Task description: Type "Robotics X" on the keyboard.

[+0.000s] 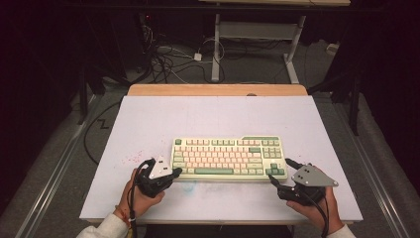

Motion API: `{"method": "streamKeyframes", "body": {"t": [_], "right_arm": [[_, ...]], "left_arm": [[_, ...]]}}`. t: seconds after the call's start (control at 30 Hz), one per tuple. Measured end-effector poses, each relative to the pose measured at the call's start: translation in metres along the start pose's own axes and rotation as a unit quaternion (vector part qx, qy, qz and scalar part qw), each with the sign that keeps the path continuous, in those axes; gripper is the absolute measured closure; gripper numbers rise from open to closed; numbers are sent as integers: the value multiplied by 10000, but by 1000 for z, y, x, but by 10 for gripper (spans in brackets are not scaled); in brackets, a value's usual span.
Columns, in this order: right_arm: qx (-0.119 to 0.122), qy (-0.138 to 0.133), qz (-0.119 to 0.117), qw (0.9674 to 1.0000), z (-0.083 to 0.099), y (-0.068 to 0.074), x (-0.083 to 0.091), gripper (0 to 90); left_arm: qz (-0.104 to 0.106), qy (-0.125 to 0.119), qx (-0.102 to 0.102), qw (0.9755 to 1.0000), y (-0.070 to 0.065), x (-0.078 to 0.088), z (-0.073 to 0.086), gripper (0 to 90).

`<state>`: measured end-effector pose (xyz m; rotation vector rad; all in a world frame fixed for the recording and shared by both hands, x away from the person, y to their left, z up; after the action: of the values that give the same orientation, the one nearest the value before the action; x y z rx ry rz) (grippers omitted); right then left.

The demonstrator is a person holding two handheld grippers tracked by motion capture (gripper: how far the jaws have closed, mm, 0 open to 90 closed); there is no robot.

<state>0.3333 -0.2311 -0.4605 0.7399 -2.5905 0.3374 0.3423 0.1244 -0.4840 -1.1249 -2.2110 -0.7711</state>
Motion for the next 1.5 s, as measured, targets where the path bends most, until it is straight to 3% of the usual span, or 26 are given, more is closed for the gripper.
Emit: {"method": "streamKeyframes", "body": {"t": [0.27,0.57,0.97,1.5], "right_arm": [[-92,-48,84,9999,6,-1,8,269],[-23,-1,74,10000,10,-1,7,267],[57,98,-6,9999,13,2,4,267],[90,147,-36,9998,15,3,3,267]], "left_arm": [[155,128,-201,9996,-2,-16,-22,877],[249,230,-241,9991,3,-34,-38,876],[356,428,-330,9979,4,-55,-47,875],[255,608,-392,9970,7,-68,-47,874]]}}
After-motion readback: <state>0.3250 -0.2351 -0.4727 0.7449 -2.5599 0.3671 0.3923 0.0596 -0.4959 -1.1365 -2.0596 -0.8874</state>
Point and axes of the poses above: each handheld gripper's, and its own axes: x roughly backward along the jaws, z roughly out of its underside, y roughly to its left, the point moved 6 cm from there along -x, roughly forward along the jaws, and after that the axes turned 11 degrees about -x, right-handed, at the moved point
